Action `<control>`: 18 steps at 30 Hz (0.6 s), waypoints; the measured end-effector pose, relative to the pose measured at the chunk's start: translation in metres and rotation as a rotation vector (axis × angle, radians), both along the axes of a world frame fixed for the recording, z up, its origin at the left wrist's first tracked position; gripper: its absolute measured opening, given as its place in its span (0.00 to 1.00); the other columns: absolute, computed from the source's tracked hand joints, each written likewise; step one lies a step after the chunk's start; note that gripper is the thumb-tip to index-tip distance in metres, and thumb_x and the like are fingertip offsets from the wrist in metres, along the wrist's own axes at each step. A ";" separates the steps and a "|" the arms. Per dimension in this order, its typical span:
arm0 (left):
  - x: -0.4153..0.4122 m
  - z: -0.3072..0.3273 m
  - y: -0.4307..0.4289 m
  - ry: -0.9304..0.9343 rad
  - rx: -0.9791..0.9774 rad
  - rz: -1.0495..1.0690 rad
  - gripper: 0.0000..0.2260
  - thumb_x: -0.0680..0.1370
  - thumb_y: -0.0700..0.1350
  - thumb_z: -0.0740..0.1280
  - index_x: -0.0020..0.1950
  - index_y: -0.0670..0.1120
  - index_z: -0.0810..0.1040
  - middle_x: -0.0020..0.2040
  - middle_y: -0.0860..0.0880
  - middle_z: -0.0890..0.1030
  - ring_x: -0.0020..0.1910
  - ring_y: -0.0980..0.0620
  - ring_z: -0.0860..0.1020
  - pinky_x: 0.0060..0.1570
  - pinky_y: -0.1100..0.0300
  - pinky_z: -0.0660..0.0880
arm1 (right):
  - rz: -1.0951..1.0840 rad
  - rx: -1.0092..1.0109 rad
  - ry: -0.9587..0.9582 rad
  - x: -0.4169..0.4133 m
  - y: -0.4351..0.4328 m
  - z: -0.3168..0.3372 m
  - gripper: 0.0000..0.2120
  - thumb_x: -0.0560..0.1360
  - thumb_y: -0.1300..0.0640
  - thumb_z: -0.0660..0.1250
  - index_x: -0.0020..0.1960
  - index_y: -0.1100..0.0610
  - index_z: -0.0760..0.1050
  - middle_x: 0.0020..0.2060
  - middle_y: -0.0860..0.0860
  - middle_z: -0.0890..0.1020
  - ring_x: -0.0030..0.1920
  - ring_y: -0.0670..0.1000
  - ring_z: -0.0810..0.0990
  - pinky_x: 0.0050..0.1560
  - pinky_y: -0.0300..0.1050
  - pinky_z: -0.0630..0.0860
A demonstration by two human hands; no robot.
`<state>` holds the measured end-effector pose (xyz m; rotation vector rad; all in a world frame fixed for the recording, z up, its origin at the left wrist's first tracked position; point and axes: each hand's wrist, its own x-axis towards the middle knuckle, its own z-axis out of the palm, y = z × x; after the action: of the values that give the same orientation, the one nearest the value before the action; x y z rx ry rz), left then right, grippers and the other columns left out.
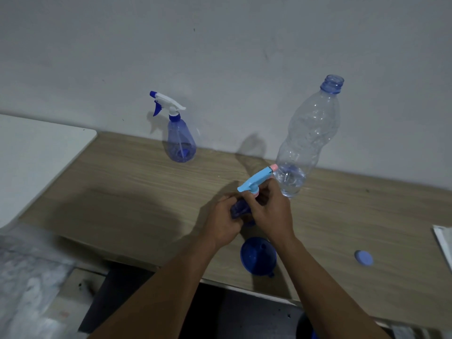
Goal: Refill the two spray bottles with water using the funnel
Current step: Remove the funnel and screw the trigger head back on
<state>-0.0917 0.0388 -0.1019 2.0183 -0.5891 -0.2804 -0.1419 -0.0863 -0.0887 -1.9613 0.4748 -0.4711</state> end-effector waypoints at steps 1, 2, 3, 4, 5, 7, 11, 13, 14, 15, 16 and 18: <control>0.000 -0.001 0.000 -0.001 0.015 0.005 0.16 0.71 0.30 0.69 0.56 0.41 0.82 0.51 0.51 0.76 0.43 0.77 0.74 0.42 0.82 0.67 | -0.025 0.022 0.011 0.001 0.001 0.001 0.11 0.75 0.49 0.75 0.49 0.51 0.73 0.41 0.41 0.84 0.43 0.37 0.83 0.43 0.36 0.78; 0.000 -0.002 0.001 0.000 0.030 0.009 0.15 0.70 0.31 0.69 0.55 0.41 0.82 0.51 0.51 0.76 0.42 0.75 0.75 0.41 0.81 0.66 | -0.040 0.042 0.015 0.001 0.003 0.002 0.13 0.73 0.49 0.76 0.49 0.50 0.73 0.42 0.41 0.84 0.44 0.36 0.82 0.43 0.35 0.78; 0.000 -0.002 0.001 0.001 0.041 0.012 0.14 0.71 0.32 0.70 0.55 0.42 0.82 0.52 0.50 0.77 0.41 0.73 0.75 0.40 0.81 0.66 | -0.045 0.051 0.020 0.000 0.003 0.002 0.13 0.73 0.49 0.76 0.50 0.50 0.73 0.42 0.40 0.84 0.44 0.36 0.82 0.43 0.33 0.77; -0.001 -0.002 0.001 0.003 0.041 0.018 0.14 0.71 0.33 0.71 0.55 0.43 0.83 0.53 0.50 0.78 0.40 0.72 0.75 0.40 0.82 0.66 | -0.036 0.050 0.021 -0.002 0.004 0.002 0.13 0.73 0.49 0.76 0.51 0.49 0.74 0.42 0.40 0.84 0.44 0.36 0.82 0.43 0.32 0.77; -0.001 -0.002 0.001 0.005 0.031 0.020 0.14 0.71 0.34 0.72 0.56 0.44 0.83 0.55 0.50 0.79 0.41 0.72 0.75 0.41 0.81 0.67 | -0.015 0.041 0.014 -0.003 0.003 0.001 0.12 0.74 0.50 0.75 0.52 0.49 0.74 0.42 0.40 0.84 0.45 0.36 0.82 0.44 0.33 0.77; -0.001 -0.001 0.001 0.013 0.002 0.009 0.16 0.70 0.35 0.73 0.57 0.44 0.82 0.55 0.51 0.79 0.43 0.71 0.76 0.42 0.81 0.68 | 0.033 0.016 -0.010 -0.004 0.001 0.000 0.07 0.78 0.53 0.71 0.54 0.50 0.75 0.42 0.42 0.84 0.45 0.39 0.83 0.45 0.34 0.78; -0.003 0.000 0.000 -0.008 0.002 0.019 0.19 0.69 0.33 0.71 0.58 0.46 0.81 0.52 0.53 0.80 0.46 0.72 0.76 0.42 0.79 0.69 | -0.010 0.016 -0.016 0.000 0.002 0.001 0.08 0.77 0.53 0.72 0.53 0.53 0.75 0.41 0.40 0.83 0.43 0.34 0.81 0.40 0.26 0.73; -0.003 0.001 0.000 0.021 0.008 0.022 0.19 0.69 0.33 0.70 0.58 0.46 0.80 0.50 0.55 0.81 0.45 0.71 0.77 0.41 0.79 0.69 | -0.052 0.037 -0.020 0.001 0.006 0.001 0.09 0.76 0.52 0.73 0.52 0.53 0.76 0.40 0.39 0.83 0.42 0.33 0.81 0.40 0.26 0.73; -0.004 0.001 0.001 0.042 0.016 0.020 0.19 0.70 0.33 0.70 0.58 0.47 0.80 0.48 0.57 0.81 0.44 0.70 0.77 0.40 0.79 0.69 | -0.062 0.049 -0.023 0.000 0.008 0.001 0.10 0.76 0.51 0.73 0.52 0.52 0.76 0.40 0.40 0.83 0.43 0.34 0.81 0.40 0.27 0.74; -0.004 0.003 0.001 0.065 0.021 0.019 0.19 0.70 0.33 0.70 0.59 0.48 0.79 0.46 0.59 0.81 0.44 0.69 0.78 0.39 0.79 0.69 | -0.063 0.057 -0.023 -0.001 0.008 0.000 0.10 0.76 0.50 0.73 0.52 0.52 0.76 0.40 0.40 0.83 0.43 0.35 0.82 0.41 0.28 0.75; -0.004 0.004 0.001 0.084 0.026 0.018 0.20 0.70 0.33 0.70 0.59 0.49 0.79 0.45 0.60 0.80 0.43 0.68 0.79 0.39 0.79 0.69 | -0.054 0.061 -0.023 -0.001 0.008 -0.002 0.09 0.76 0.50 0.73 0.53 0.51 0.76 0.41 0.41 0.84 0.44 0.36 0.82 0.41 0.29 0.75; -0.004 0.005 0.001 0.091 0.025 0.022 0.20 0.71 0.34 0.71 0.61 0.49 0.78 0.44 0.61 0.80 0.41 0.72 0.78 0.39 0.79 0.69 | -0.013 0.051 -0.023 -0.003 0.006 -0.003 0.07 0.78 0.50 0.71 0.53 0.51 0.77 0.42 0.42 0.84 0.44 0.38 0.83 0.41 0.29 0.75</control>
<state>-0.0958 0.0399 -0.0967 2.0236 -0.5082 -0.3659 -0.1453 -0.0799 -0.0917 -1.9031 0.4806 -0.4852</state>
